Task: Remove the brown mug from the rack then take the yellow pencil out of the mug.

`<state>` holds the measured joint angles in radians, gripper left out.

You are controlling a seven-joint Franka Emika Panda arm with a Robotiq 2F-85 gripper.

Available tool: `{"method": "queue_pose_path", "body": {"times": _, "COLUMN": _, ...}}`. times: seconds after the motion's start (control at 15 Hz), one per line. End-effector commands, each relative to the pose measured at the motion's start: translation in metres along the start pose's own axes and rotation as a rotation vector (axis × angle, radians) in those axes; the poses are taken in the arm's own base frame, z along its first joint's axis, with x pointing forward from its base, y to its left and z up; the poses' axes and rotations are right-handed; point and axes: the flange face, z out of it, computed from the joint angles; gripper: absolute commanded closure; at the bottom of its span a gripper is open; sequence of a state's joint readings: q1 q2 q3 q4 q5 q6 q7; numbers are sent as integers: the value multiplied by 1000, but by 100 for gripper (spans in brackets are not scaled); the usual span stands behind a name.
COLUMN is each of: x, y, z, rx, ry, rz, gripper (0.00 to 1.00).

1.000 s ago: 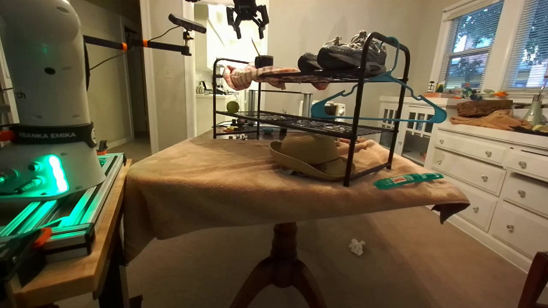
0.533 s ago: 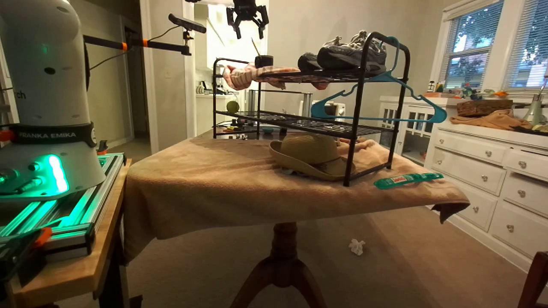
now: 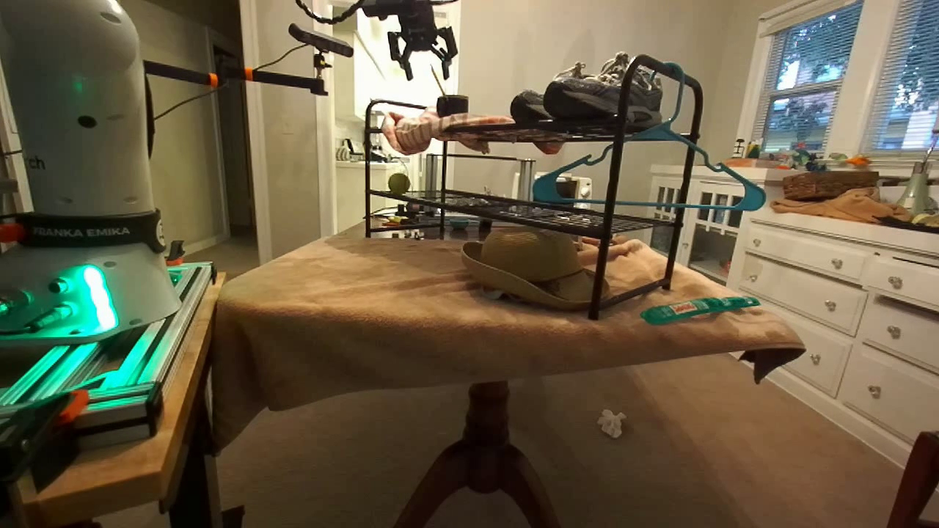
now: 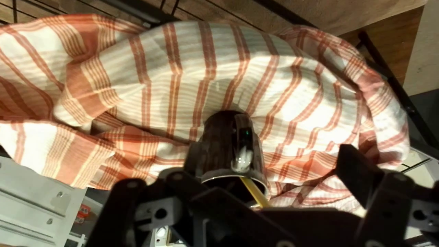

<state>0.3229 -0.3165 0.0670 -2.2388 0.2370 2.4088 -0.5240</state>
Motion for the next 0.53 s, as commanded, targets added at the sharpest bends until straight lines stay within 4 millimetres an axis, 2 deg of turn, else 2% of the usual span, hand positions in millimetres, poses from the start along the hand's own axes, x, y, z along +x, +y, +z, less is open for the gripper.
{"method": "queue_pose_path", "body": {"times": 0.0, "x": 1, "y": 0, "z": 17, "rx": 4, "ry": 19, "rz": 42, "gripper": 0}}
{"method": "queue_pose_path", "body": {"times": 0.4, "x": 4, "y": 0, "z": 37, "rx": -29, "ry": 51, "rz": 64, "gripper": 0}}
{"method": "queue_pose_path", "body": {"times": 0.47, "x": 5, "y": 0, "z": 39, "rx": -36, "ry": 59, "rz": 65, "gripper": 14}}
